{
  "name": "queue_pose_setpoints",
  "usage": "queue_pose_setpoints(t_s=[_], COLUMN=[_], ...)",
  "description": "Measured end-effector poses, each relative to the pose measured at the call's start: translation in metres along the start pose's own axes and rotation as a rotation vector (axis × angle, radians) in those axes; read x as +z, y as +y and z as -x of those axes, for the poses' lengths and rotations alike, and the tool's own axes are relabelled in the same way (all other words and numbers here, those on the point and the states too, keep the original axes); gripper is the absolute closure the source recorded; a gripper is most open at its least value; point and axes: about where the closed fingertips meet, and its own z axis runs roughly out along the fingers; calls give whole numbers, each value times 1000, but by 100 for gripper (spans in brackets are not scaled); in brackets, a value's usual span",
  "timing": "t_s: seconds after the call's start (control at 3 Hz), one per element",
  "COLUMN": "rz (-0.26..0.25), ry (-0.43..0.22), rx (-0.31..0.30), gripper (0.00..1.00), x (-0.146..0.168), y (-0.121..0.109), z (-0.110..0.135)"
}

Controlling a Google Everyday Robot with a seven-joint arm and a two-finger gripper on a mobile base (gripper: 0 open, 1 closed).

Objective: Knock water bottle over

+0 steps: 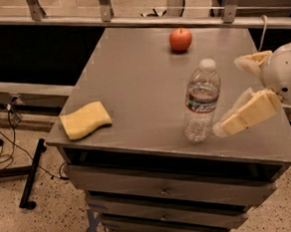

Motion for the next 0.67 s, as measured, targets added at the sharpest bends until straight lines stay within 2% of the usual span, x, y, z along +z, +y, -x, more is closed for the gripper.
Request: queue_pose_setpoints(t_s=[0.33,0.67], rz=[-46,-86], ry=[-132,-213], rx=[37,81], gripper=[0,12], x=[13,25], y=[0,0], z=[6,8])
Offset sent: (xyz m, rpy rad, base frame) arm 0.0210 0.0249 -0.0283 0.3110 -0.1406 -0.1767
